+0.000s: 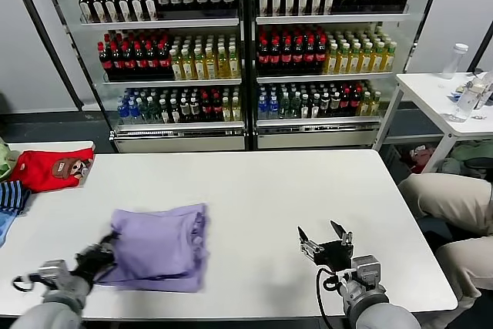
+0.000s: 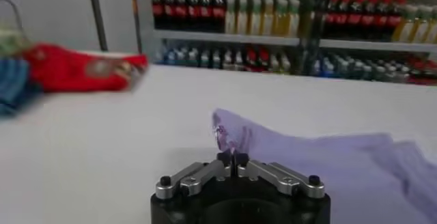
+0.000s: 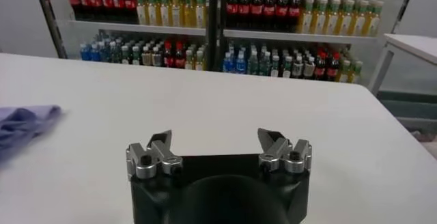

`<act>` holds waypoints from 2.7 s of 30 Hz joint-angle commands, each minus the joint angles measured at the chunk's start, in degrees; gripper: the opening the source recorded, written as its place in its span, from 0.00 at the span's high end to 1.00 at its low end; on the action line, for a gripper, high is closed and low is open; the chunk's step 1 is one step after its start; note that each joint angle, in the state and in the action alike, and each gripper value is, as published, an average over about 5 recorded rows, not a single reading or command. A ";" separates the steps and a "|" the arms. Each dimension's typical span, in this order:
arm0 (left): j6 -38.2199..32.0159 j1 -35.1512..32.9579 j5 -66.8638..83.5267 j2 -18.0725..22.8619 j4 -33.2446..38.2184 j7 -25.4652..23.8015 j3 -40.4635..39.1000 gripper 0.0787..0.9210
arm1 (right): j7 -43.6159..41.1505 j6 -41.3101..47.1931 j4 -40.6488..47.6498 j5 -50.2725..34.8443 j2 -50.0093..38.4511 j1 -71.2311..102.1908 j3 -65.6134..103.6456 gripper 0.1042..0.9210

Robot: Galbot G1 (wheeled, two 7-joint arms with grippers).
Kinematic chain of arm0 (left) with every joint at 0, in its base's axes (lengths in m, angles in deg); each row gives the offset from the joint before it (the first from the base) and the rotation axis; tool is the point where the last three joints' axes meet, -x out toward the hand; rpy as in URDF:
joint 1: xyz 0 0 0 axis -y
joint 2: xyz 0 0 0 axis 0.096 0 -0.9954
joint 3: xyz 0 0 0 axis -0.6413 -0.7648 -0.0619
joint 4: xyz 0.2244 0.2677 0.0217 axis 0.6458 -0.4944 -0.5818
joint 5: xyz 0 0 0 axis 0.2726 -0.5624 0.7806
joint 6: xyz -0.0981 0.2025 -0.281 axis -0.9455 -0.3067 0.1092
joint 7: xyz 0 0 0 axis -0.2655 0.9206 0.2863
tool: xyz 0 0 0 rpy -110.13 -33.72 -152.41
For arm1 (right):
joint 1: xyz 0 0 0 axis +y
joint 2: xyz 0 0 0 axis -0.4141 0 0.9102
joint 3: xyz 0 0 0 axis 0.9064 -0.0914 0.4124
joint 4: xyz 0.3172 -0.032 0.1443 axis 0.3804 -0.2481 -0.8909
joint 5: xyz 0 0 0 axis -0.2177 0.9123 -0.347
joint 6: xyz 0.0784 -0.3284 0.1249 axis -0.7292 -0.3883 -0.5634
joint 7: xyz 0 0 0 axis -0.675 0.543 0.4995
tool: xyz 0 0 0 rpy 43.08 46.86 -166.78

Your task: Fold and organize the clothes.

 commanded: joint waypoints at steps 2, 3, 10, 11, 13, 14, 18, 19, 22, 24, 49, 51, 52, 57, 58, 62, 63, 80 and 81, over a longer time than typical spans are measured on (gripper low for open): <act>2.15 -2.24 -7.84 -14.41 0.37 -12.49 26.22 0.99 | -0.24 -0.30 0.97 -0.03 0.65 -0.36 -0.15 0.12; 2.16 -2.43 -8.57 -14.96 -0.04 -13.59 26.86 0.99 | -0.27 -0.37 1.13 0.00 0.80 -0.39 -0.20 0.12; 2.24 -1.78 -8.21 -13.49 7.77 -10.41 16.98 0.99 | -0.22 -0.42 0.67 0.21 0.86 0.20 0.08 0.12; 2.25 -1.72 -7.35 -11.99 10.06 -8.53 13.46 0.99 | -0.21 -0.42 0.58 0.29 0.89 0.43 0.20 0.12; 2.27 -2.11 -5.87 -7.71 15.20 -5.20 4.80 0.99 | -0.20 -0.42 0.34 0.46 0.95 1.03 0.48 0.12; 2.27 -2.37 -5.60 -5.16 17.46 -4.01 0.32 0.99 | -0.19 -0.41 0.21 0.57 0.98 1.34 0.61 0.12; 2.19 -2.30 -9.66 7.16 20.97 -0.10 -22.35 0.99 | -0.19 -0.41 -0.06 1.20 1.46 2.36 0.66 0.12; 2.16 -2.01 -11.72 10.15 20.27 0.48 -28.01 0.99 | -0.20 -0.42 -0.09 1.39 1.64 2.53 0.58 0.12; 2.08 -1.31 -16.38 16.42 17.81 1.17 -39.00 0.99 | -0.19 -0.41 -0.33 1.81 1.90 2.82 0.48 0.12; 1.86 -0.87 -18.04 18.61 16.88 1.27 -42.70 0.99 | -0.17 -0.40 -0.46 1.91 1.85 2.85 0.55 0.12; -24.20 5.38 -33.79 7.20 7.76 -3.02 -9.63 0.38 | -0.43 -1.14 8.49 -4.30 7.04 -8.10 -9.29 0.12; -24.19 4.16 -33.22 7.17 7.94 -2.89 -10.01 0.31 | 0.16 -0.49 9.90 -6.63 8.72 -9.25 -13.36 0.12; -24.35 3.60 -33.02 7.15 7.79 -2.86 -10.09 0.28 | 0.49 -0.23 10.50 -7.56 9.36 -9.76 -15.15 0.12; -24.89 2.50 -32.82 6.73 5.78 -2.23 -8.94 0.14 | 2.14 0.21 12.73 -8.96 11.53 -11.40 -22.07 0.12; -24.86 2.37 -32.67 6.62 5.66 -2.06 -8.73 0.13 | 2.42 0.21 13.00 -8.93 11.81 -11.53 -22.80 0.12; -24.86 1.66 -32.15 6.45 5.37 -1.59 -8.51 0.12 | 3.61 0.22 14.22 -9.04 12.73 -11.73 -24.08 0.12; -24.95 1.50 -32.12 6.47 5.23 -1.50 -8.58 0.12 | 4.01 0.22 14.64 -9.22 12.94 -11.81 -24.25 0.12; -25.78 1.06 -32.06 6.52 3.16 -0.77 -9.57 0.12 | 11.81 0.24 14.18 -19.33 12.11 -11.41 -23.41 0.42; -25.75 1.09 -32.06 6.60 3.15 -0.71 -9.59 0.12 | 11.56 0.22 14.55 -19.31 12.26 -11.50 -23.36 0.46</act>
